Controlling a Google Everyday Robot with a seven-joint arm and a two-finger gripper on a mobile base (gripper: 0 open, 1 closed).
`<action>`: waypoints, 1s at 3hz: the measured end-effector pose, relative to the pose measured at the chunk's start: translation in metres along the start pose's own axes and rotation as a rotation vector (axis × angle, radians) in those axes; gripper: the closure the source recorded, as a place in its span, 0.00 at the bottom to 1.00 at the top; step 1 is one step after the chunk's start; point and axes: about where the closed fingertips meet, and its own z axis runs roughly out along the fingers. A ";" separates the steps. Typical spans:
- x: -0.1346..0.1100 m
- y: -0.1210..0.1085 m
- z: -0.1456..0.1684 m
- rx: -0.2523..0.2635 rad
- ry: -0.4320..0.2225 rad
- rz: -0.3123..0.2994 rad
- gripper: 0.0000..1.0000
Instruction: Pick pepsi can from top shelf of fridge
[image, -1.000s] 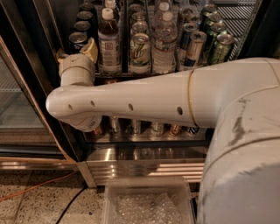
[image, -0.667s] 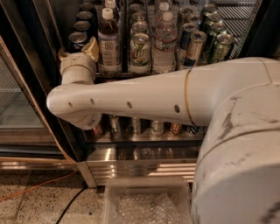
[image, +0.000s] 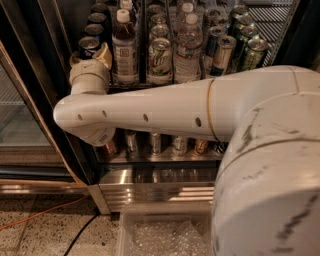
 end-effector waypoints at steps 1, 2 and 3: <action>0.000 0.000 0.000 0.000 0.000 0.000 0.87; 0.000 0.000 0.000 0.000 0.000 0.000 1.00; 0.000 0.000 0.000 0.000 0.000 0.001 1.00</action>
Offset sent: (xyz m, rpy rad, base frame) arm 0.0000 0.0000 0.0000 0.0000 0.0000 0.0000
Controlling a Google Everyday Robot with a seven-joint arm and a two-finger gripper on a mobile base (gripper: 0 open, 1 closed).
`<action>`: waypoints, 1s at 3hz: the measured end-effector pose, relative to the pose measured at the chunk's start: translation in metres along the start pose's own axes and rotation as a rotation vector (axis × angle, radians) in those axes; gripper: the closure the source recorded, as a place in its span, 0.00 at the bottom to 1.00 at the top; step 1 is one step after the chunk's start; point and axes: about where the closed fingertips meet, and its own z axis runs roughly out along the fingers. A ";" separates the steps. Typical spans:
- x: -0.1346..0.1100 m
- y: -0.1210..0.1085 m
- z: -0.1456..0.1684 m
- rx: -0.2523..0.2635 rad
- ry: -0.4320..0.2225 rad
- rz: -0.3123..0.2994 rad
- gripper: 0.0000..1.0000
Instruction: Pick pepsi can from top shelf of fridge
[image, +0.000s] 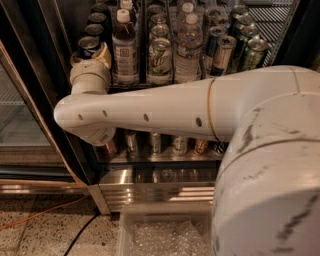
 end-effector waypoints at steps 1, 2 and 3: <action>-0.008 -0.002 -0.004 -0.019 -0.009 0.066 1.00; -0.035 -0.008 -0.016 -0.048 -0.057 0.184 1.00; -0.068 -0.015 -0.032 -0.068 -0.122 0.295 1.00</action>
Offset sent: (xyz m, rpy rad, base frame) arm -0.0396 -0.0036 0.0613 0.3469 -0.0349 0.1524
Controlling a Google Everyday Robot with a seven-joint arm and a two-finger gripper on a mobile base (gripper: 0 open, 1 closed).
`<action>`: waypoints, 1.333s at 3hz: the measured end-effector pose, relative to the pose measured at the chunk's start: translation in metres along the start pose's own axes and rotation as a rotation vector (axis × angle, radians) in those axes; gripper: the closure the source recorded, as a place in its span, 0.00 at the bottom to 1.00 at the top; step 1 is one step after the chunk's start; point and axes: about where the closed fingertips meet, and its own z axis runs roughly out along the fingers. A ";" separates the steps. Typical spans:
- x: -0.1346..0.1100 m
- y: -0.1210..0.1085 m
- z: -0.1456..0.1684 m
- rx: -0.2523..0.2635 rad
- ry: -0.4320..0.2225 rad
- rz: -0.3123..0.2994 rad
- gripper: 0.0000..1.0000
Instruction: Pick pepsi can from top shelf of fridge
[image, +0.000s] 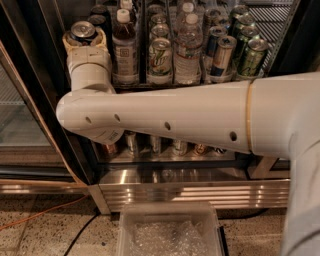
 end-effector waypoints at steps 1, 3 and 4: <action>-0.022 0.004 -0.007 -0.024 -0.035 0.059 1.00; -0.041 0.004 -0.011 -0.045 -0.051 0.082 1.00; -0.043 0.003 -0.015 -0.053 -0.039 0.062 1.00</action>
Offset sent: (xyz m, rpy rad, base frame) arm -0.0242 -0.0004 0.0401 0.1121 -0.0482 0.0750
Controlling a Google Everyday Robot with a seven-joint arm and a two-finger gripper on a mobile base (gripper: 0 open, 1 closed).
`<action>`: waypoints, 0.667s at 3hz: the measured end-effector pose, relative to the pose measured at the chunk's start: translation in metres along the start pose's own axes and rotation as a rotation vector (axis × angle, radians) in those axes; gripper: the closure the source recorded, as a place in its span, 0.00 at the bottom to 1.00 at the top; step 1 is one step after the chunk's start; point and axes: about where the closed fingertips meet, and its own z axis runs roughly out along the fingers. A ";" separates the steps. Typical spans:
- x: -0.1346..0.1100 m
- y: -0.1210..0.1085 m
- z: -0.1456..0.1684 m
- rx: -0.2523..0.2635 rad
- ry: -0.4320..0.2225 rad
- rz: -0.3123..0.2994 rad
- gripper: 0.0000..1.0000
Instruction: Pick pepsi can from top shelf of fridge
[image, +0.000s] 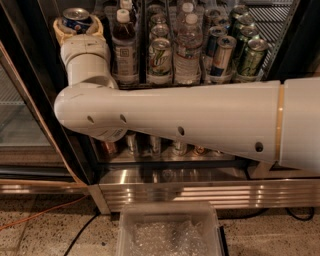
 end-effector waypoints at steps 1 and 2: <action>-0.003 -0.006 -0.030 -0.002 0.041 0.027 1.00; 0.001 -0.011 -0.071 0.002 0.083 0.086 1.00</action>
Offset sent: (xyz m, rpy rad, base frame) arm -0.1108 -0.0474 -0.0546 0.1255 0.1985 0.0615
